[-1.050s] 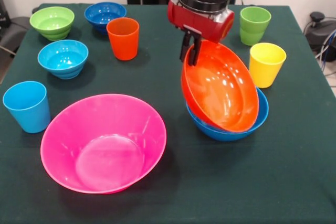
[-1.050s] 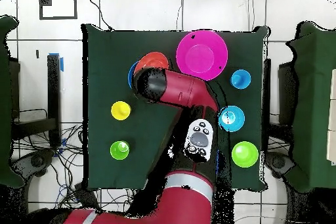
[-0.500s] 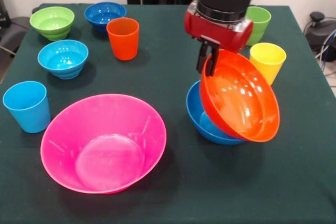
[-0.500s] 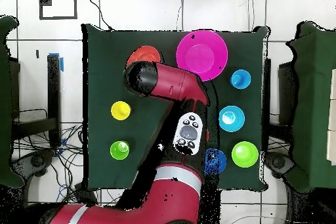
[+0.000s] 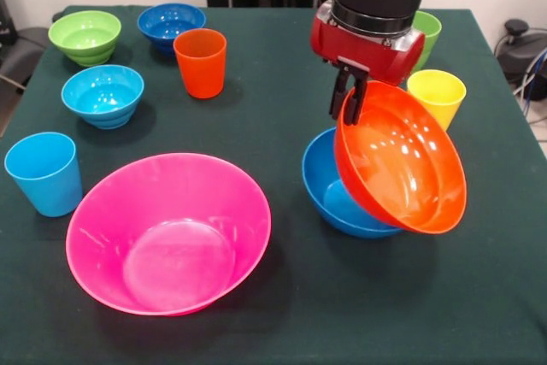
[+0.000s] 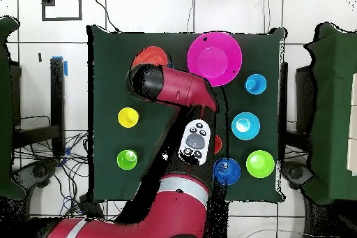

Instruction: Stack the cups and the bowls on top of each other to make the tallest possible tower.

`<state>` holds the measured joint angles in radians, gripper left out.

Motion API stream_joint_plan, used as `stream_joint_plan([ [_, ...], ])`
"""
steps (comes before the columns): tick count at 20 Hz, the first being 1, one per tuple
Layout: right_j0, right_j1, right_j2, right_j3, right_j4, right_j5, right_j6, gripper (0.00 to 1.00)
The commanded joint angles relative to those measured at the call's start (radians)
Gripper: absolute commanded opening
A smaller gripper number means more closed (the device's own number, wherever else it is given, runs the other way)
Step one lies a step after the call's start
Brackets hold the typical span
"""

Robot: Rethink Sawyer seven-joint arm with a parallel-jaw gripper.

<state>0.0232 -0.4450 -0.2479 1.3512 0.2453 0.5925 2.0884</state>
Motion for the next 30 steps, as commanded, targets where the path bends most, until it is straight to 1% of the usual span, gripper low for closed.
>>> stream_joint_plan([
  [1, 0.002, 0.026, 0.065, -0.038, 0.024, 0.093, 0.160, 0.00],
  [5, 0.000, 0.025, 0.066, -0.035, 0.023, 0.087, 0.155, 0.00],
  [9, 0.021, 0.031, 0.031, -0.047, 0.030, 0.064, 0.202, 0.00],
  [15, 0.022, 0.036, 0.027, -0.049, 0.040, 0.061, 0.194, 0.00],
  [18, 0.015, 0.036, 0.038, -0.031, 0.048, 0.027, 0.184, 0.00],
  [23, -0.021, 0.043, 0.083, 0.032, 0.035, -0.080, 0.127, 0.00],
  [27, -0.035, 0.054, 0.097, 0.037, 0.028, -0.118, 0.111, 0.00],
  [30, -0.040, 0.056, 0.102, 0.033, 0.027, -0.123, 0.107, 0.00],
])
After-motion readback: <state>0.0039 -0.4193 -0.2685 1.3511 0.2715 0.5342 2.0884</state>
